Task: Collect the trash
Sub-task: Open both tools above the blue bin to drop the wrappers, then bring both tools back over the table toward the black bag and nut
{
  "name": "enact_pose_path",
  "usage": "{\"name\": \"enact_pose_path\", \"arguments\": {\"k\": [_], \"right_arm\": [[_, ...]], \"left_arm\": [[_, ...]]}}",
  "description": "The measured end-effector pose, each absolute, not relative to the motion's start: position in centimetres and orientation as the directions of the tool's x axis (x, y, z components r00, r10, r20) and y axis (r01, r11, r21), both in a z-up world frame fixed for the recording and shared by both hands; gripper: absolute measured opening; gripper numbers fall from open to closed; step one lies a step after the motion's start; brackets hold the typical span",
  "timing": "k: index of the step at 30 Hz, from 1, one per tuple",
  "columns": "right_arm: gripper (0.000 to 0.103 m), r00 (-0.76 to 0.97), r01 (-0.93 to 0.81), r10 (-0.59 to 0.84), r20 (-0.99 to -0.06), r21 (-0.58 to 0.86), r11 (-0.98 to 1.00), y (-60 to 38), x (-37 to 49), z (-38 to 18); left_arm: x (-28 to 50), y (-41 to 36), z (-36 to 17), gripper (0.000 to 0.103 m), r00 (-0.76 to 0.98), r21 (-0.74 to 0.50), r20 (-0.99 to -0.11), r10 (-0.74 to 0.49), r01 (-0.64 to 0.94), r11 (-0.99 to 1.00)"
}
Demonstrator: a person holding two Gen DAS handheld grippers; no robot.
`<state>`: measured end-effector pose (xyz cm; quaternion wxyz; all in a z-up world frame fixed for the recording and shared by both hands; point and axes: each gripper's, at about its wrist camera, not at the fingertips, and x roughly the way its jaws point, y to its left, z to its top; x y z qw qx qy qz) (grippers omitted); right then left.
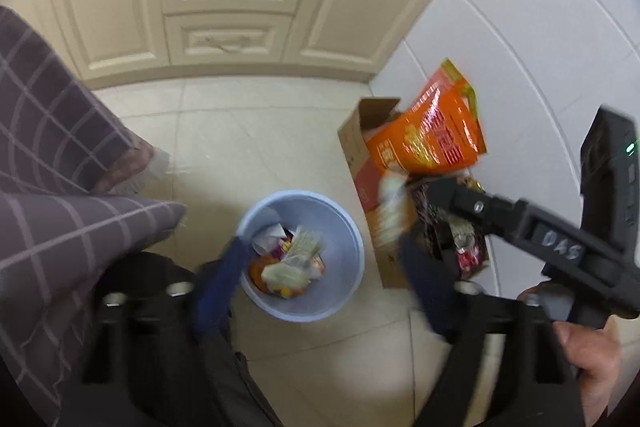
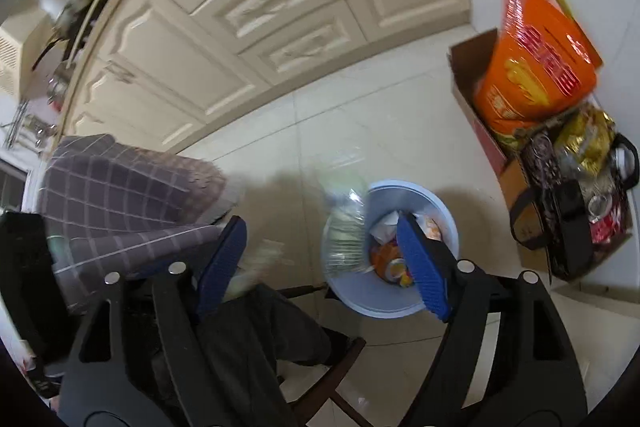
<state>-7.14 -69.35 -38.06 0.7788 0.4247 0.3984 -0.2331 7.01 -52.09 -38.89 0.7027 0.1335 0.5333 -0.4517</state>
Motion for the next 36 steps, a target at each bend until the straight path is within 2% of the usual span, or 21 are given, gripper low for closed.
{"name": "enact_pose_path", "arguments": {"k": [1,2,5,6,19,28,36], "right_arm": [[0.078,0.574,0.707,-0.029,-0.818,0.477,0.522,-69.4,-7.3,-38.1],[0.085,0.569,0.716,-0.04,-0.821,0.471,0.515,-69.4,-7.5,-38.1],[0.096,0.554,0.732,-0.06,-0.83,0.451,0.511,-69.3,-7.7,-37.7],[0.097,0.551,0.734,-0.065,-0.832,0.446,0.512,-69.3,-7.6,-37.6],[0.097,0.589,0.704,-0.132,-0.798,0.425,0.57,-67.7,-6.2,-32.3],[0.097,0.653,0.631,-0.143,-0.744,0.43,0.645,-65.2,-3.4,-27.0],[0.097,0.72,0.542,-0.136,-0.681,0.429,0.723,-61.8,-0.6,-21.8]], "left_arm": [[7.0,-51.9,-38.6,0.085,0.036,-0.285,-0.869,-0.493,0.778,0.56],[7.1,-51.7,-38.2,0.086,0.044,-0.28,-0.869,-0.493,0.777,0.564],[7.2,-51.0,-36.7,0.087,0.08,-0.258,-0.863,-0.499,0.779,0.571],[7.2,-50.8,-36.1,0.089,0.093,-0.251,-0.858,-0.506,0.783,0.569],[6.2,-47.7,-27.8,0.092,0.226,-0.212,-0.76,-0.609,0.801,0.561],[6.7,-43.8,-21.8,0.093,0.317,-0.197,-0.667,-0.674,0.797,0.571],[8.0,-39.3,-18.3,0.093,0.414,-0.172,-0.6,-0.685,0.769,0.616]]}}
